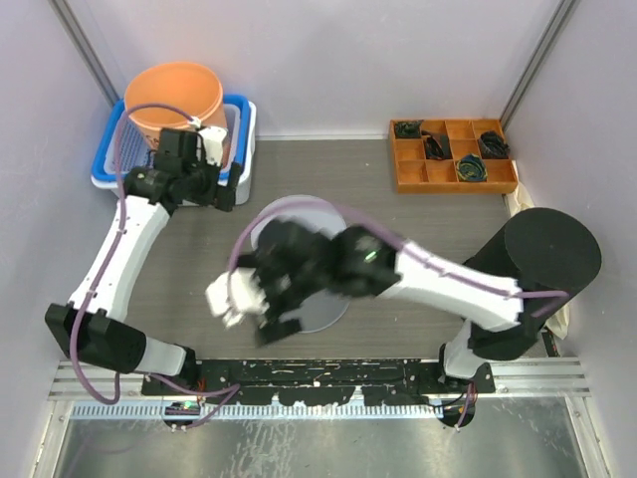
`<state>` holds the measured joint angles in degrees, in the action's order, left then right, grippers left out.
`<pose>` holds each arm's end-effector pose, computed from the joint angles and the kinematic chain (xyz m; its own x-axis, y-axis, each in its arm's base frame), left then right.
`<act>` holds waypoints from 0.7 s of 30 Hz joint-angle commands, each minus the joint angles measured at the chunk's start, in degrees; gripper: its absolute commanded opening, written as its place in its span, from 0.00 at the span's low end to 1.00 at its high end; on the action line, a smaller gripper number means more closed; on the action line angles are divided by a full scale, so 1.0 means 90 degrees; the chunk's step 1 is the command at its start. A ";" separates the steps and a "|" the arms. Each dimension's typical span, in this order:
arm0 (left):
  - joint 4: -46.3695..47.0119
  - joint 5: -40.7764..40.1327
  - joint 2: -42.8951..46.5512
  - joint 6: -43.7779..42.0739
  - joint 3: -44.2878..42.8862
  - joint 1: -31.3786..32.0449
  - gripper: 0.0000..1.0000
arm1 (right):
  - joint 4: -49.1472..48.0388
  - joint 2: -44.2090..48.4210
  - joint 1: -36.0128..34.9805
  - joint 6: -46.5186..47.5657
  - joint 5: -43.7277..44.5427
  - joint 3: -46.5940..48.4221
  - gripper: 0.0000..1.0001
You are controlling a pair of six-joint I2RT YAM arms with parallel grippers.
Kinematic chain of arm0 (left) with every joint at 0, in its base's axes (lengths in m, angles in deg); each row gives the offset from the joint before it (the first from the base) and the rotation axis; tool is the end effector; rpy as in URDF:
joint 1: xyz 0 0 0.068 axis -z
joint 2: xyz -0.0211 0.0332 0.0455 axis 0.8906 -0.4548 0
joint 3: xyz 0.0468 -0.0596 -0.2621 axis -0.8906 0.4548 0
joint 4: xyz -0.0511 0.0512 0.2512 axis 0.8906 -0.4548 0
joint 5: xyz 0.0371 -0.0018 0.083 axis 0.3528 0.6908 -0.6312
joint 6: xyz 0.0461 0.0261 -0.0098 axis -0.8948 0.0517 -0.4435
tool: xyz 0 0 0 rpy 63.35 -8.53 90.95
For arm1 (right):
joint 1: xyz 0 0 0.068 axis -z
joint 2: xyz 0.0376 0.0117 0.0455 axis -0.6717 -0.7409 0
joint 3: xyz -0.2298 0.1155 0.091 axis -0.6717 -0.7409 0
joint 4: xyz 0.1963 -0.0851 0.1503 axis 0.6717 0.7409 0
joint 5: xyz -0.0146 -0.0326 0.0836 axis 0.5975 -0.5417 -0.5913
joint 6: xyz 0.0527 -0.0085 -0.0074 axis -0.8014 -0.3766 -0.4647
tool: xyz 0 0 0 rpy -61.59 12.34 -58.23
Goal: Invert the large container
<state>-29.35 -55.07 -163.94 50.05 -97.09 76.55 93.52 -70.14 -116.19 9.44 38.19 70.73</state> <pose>0.2866 -0.0694 0.3745 -0.6720 0.2387 -0.7010 0.2863 0.9568 0.0514 0.0746 0.2972 0.4616 0.4577 -0.5135 -0.7258 -0.8863 -0.3279 -0.3269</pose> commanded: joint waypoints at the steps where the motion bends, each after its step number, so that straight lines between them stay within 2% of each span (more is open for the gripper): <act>1: -0.1249 0.0391 -0.0038 -0.0916 -0.1751 -0.0527 0.99 | -0.1574 -0.0772 -0.1002 0.0256 0.2480 -0.0136 1.00; 3: -0.1965 0.0516 -0.0370 -0.1125 -0.2995 -0.0760 0.97 | -0.2614 -0.1211 -0.1022 -0.0034 0.3058 -0.0343 1.00; 5: -0.1890 0.0440 -0.0356 -0.1352 -0.3813 -0.0951 0.98 | -0.3725 -0.1619 -0.1010 -0.0238 0.4090 -0.0775 1.00; 8: -0.1740 0.0035 -0.0570 -0.1741 -0.4941 -0.1170 0.99 | -0.5812 -0.2259 -0.0958 0.0244 0.5608 -0.1597 1.00; 11: -0.2059 -0.0192 -0.1216 -0.2191 -0.6208 -0.1250 0.99 | -0.6395 -0.3513 -0.0609 0.0307 0.6370 -0.1208 1.00; 15: -0.1653 -0.0031 -0.1561 -0.2126 -0.6309 -0.1423 0.99 | -0.6548 -0.4310 0.0099 0.0064 0.6628 -0.1147 1.00; 17: -0.1557 0.0030 -0.1718 -0.2149 -0.6383 -0.1433 0.99 | -0.6937 -0.4164 0.0337 0.0123 0.6639 -0.1880 1.00; 21: -0.1988 0.0284 -0.2262 -0.2524 -0.6897 -0.1477 0.99 | -0.8221 -0.3532 0.0683 0.0683 0.6907 -0.3875 1.00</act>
<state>-44.70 -55.18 -180.16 31.23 -155.97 63.92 32.06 -109.48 -112.06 12.83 96.00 47.34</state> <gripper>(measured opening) 0.991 0.995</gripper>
